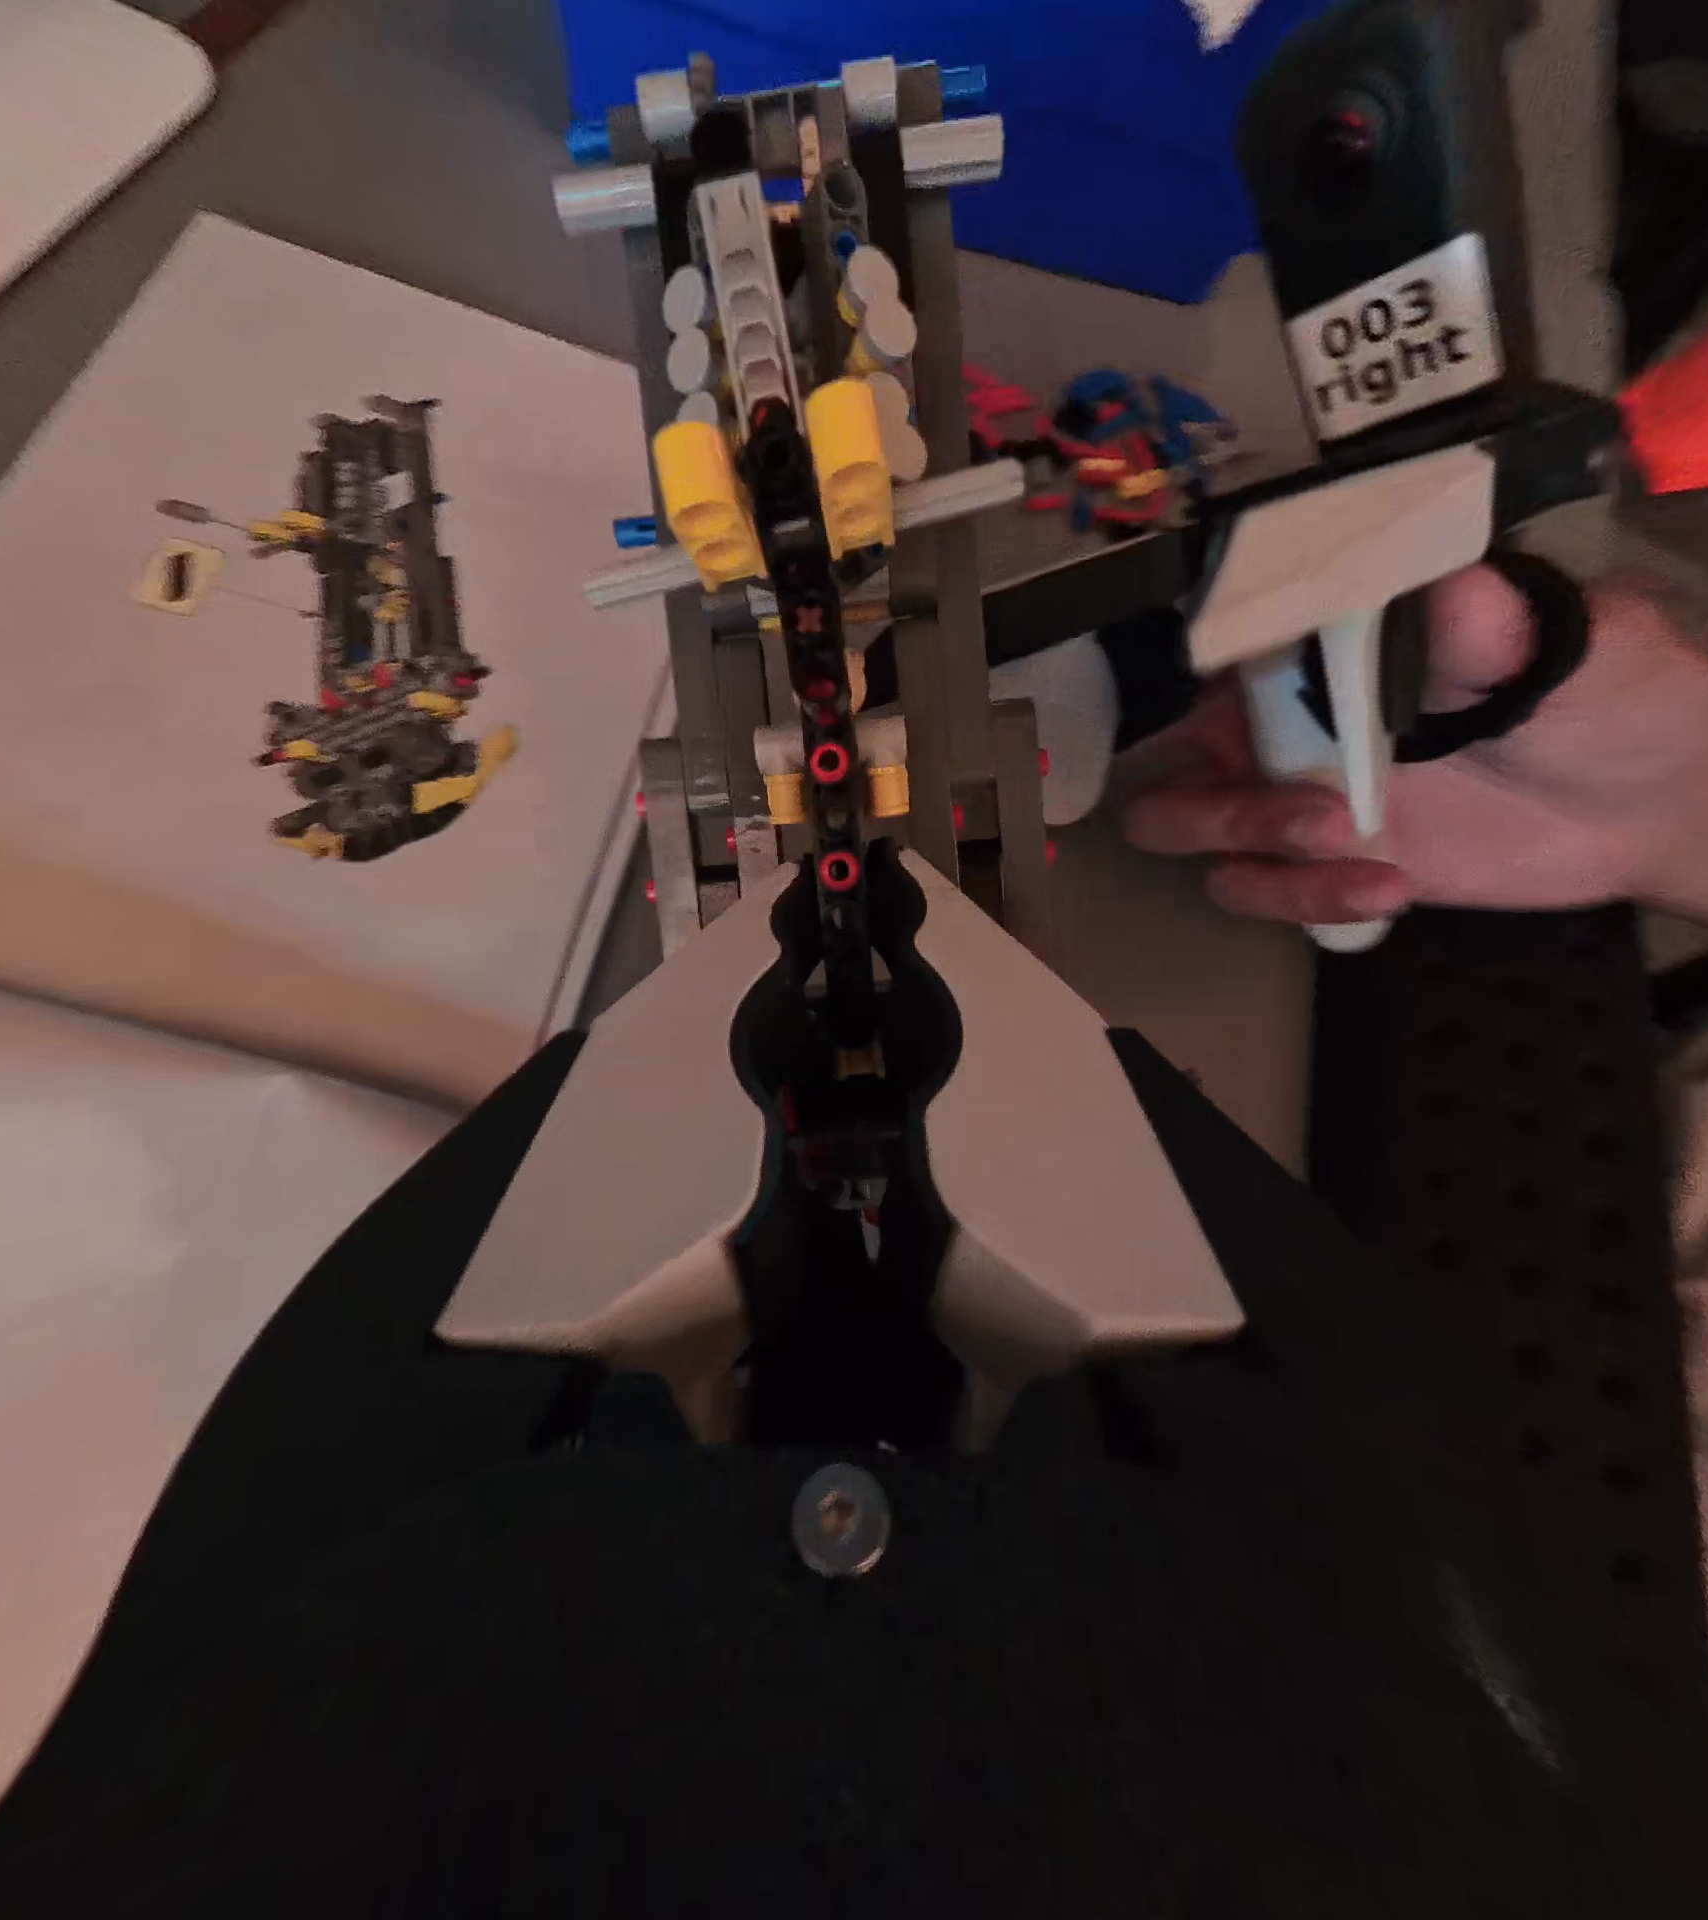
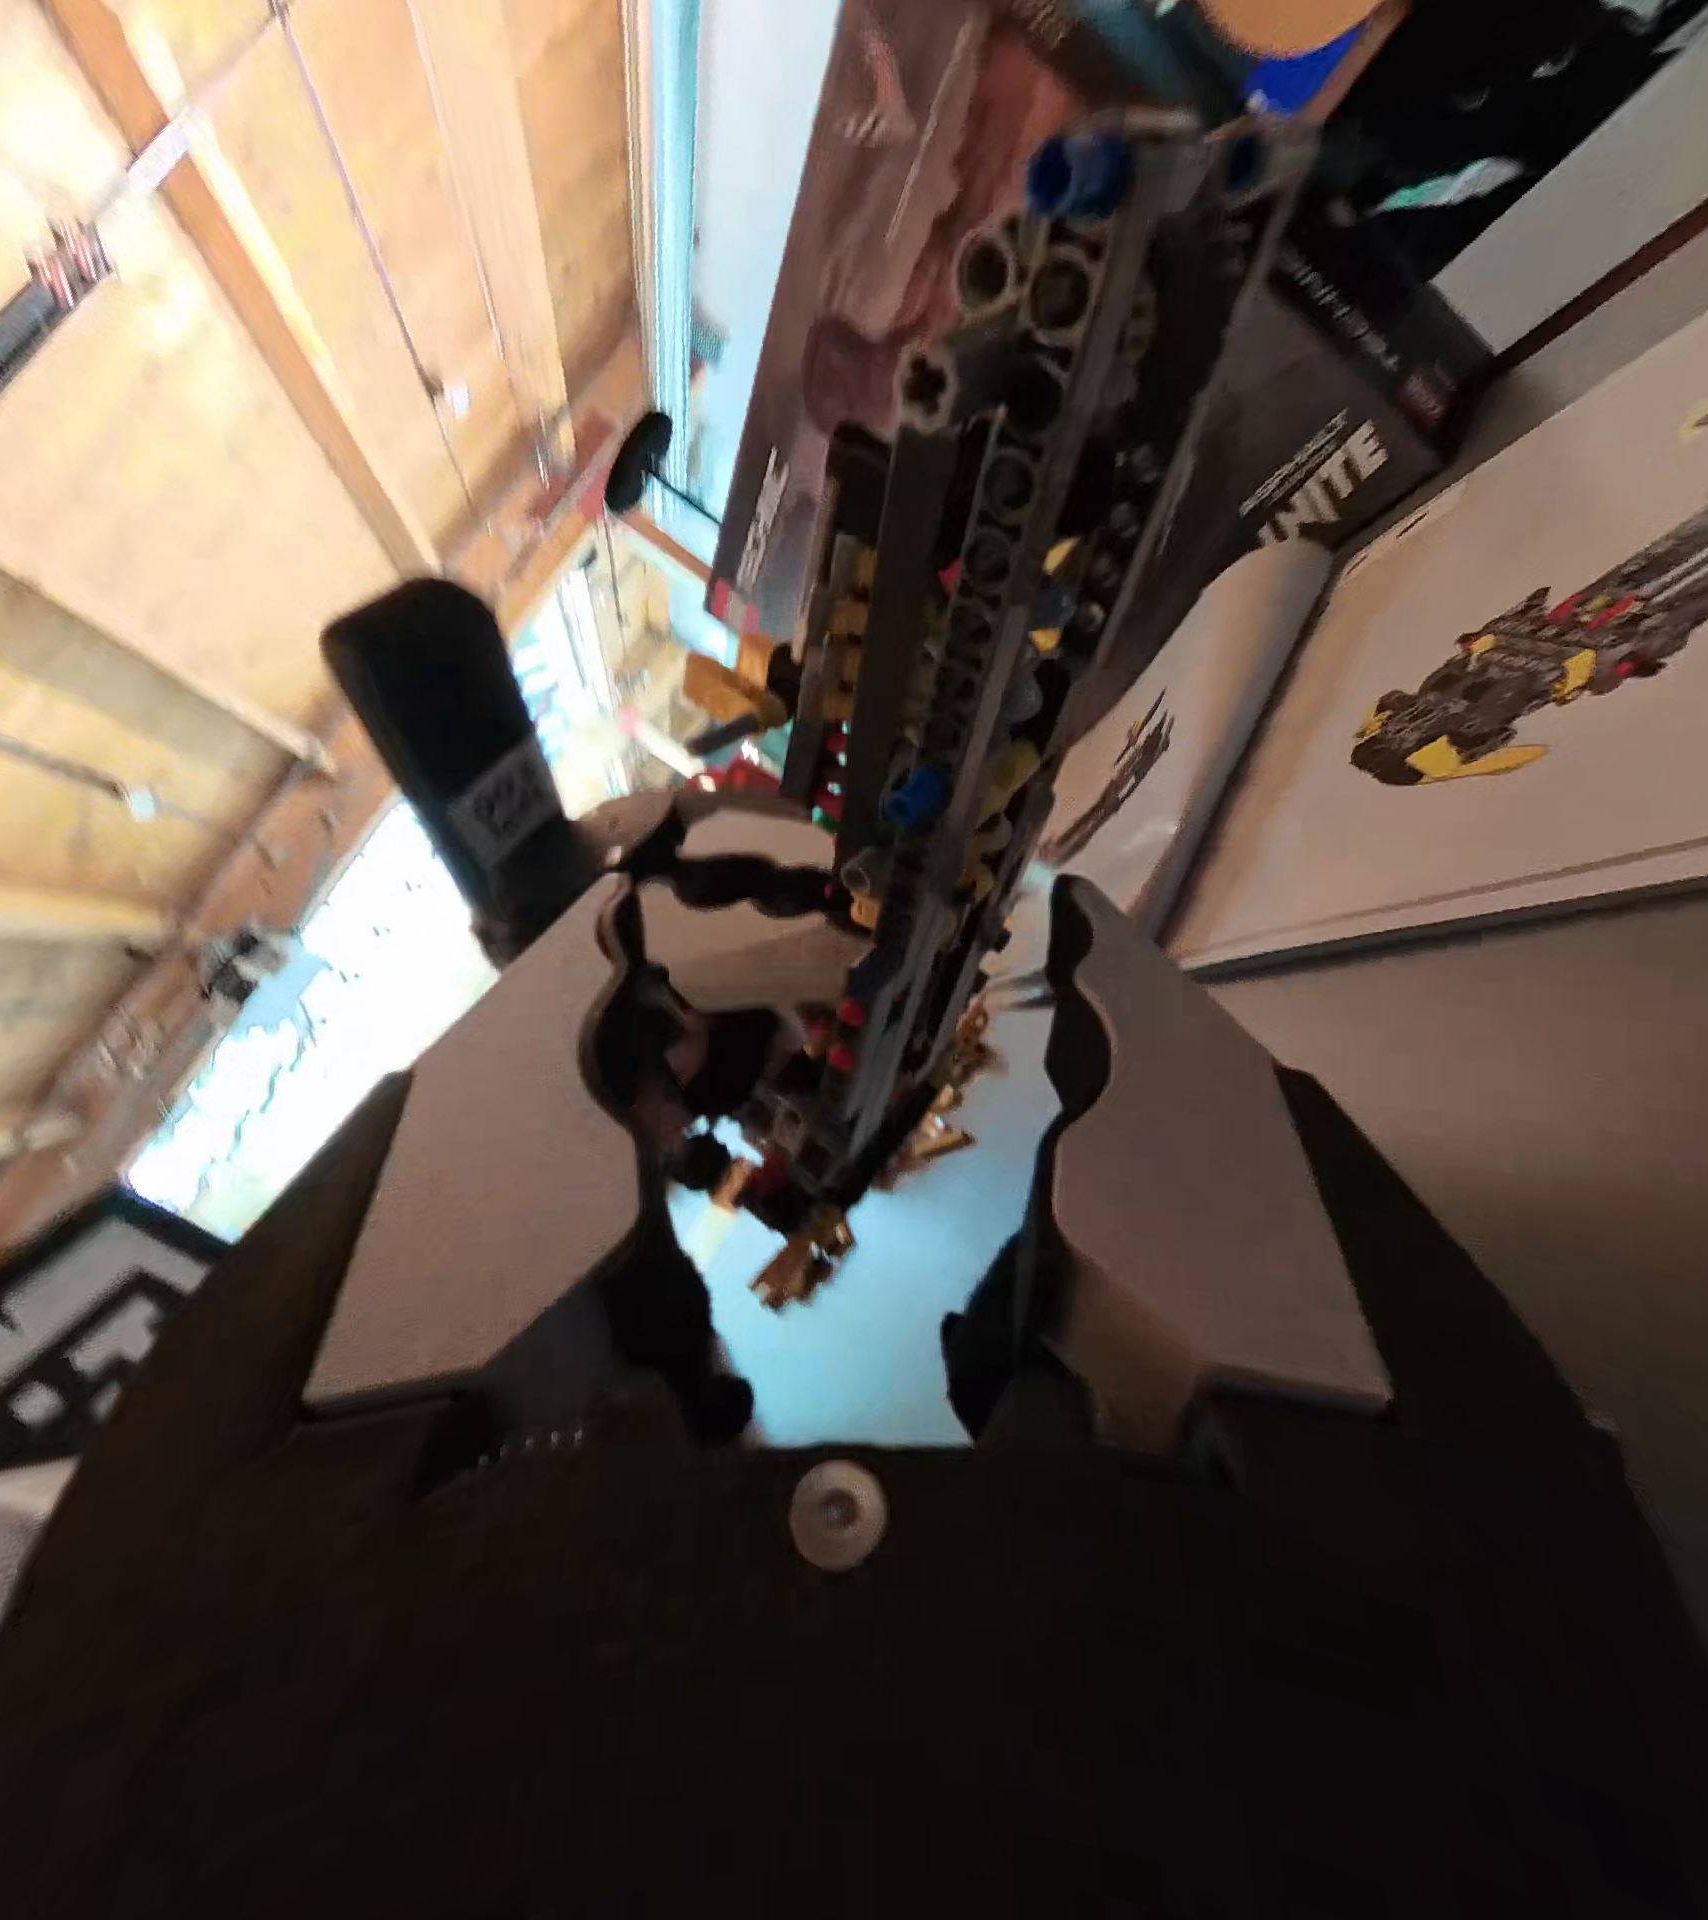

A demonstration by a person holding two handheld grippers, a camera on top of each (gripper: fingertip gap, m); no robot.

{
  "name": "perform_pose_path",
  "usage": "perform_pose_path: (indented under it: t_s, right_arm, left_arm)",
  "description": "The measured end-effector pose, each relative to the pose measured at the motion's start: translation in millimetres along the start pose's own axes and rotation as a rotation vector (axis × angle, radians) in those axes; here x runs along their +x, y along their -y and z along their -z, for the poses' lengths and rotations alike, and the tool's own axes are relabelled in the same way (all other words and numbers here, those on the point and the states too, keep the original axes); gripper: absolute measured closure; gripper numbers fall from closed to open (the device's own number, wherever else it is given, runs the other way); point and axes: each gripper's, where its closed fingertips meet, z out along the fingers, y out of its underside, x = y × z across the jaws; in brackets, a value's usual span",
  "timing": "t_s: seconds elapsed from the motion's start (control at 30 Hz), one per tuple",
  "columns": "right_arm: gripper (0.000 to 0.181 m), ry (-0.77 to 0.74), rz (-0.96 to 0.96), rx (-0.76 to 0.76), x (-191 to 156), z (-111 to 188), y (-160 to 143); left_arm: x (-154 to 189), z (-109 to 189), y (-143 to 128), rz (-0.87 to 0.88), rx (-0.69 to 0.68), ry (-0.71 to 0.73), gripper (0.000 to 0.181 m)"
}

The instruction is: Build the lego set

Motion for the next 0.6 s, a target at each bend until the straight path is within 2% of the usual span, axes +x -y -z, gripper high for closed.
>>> perform_pose_path:
  t_s: [0.1, 0.23, 0.6]
  right_arm:
    - [0.106, -0.032, -0.094, 0.053, 11, -4, 8]
    - [0.108, -0.091, -0.096, 0.052, 19, -14, 0]
    - [0.131, -0.073, -0.150, 0.043, 25, -21, 1]
  left_arm:
    - [-15, -3, -3, -0.018, -0.024, 0.179, 0.176]
    - [-19, -10, -5, -0.001, -0.014, 0.319, 0.176]
    - [-10, -18, -6, -0.077, 0.019, 0.514, 0.176]
